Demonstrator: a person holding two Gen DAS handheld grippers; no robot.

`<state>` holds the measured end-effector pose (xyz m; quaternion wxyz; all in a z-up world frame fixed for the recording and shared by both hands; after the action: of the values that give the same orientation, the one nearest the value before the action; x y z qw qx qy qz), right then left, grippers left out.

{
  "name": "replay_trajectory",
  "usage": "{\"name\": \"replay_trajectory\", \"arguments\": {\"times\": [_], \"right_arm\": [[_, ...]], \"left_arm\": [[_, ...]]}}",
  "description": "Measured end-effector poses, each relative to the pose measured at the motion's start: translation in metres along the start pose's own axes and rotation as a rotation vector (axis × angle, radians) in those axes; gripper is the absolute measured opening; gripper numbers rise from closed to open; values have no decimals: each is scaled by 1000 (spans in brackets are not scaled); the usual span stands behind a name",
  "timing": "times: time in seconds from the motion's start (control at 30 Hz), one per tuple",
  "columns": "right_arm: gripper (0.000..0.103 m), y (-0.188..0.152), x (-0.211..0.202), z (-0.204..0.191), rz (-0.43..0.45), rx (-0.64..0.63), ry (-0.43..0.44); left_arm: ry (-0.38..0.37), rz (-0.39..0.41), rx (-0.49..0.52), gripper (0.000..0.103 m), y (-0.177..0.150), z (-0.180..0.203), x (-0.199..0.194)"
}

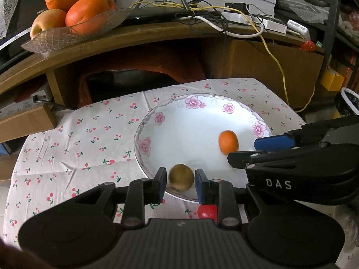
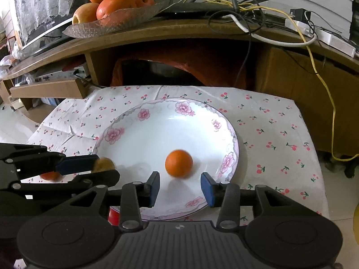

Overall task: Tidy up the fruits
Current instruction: 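Carry kiwi and tangerine into the white bowl and open both tools, then move both tools back toward the fruits on the cloth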

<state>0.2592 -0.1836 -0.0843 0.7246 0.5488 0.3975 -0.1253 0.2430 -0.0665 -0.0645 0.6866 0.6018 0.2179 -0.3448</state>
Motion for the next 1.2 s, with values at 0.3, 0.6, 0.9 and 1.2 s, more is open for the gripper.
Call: {"name": "replay_trajectory", "arguments": {"times": [0.3, 0.6, 0.9, 1.2], "right_arm": [[43, 5, -9, 2, 38, 8, -12], [44, 1, -25, -1, 57, 0, -4], [44, -5, -38, -18, 57, -31, 34], [45, -14, -44, -38, 40, -59, 84]], "left_arm": [[10, 9, -10, 35, 1, -3, -4], [12, 32, -29, 36, 2, -9, -19], [0, 24, -34, 36, -9, -18, -37], [-2, 5, -37, 36, -23, -35, -50]]}}
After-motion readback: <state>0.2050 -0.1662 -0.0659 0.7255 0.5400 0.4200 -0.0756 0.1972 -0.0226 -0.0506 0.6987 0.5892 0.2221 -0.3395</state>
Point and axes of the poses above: each gripper's, at about its wrist camera, not at the fingertips, and x roughly the way its jaws point, z to its right, y to its top, the point moved 7 cm from there along x, roughly the way its jaws point, and after that the axes turned 13 degrees about -x, right-handed, at the moved point
